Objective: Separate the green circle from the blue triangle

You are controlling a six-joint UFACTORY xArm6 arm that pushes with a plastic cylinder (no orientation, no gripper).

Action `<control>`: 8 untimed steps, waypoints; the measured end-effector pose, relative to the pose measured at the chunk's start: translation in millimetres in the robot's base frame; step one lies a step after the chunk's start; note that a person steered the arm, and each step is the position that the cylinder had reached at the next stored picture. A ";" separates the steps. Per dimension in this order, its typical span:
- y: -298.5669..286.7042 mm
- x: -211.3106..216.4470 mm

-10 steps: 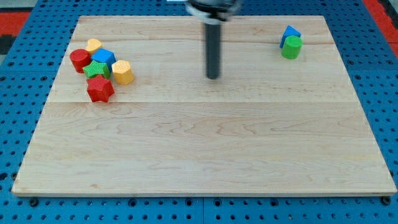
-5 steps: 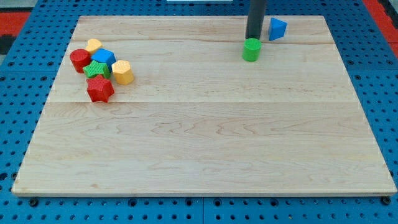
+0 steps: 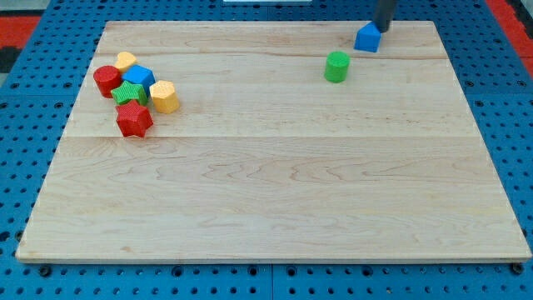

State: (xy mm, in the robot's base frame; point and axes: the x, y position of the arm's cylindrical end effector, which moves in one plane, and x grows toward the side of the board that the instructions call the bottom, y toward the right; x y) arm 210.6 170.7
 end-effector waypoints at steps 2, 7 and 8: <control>128.6 50.9; -153.9 103.0; -191.4 87.4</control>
State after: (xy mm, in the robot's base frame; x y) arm 298.0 -20.8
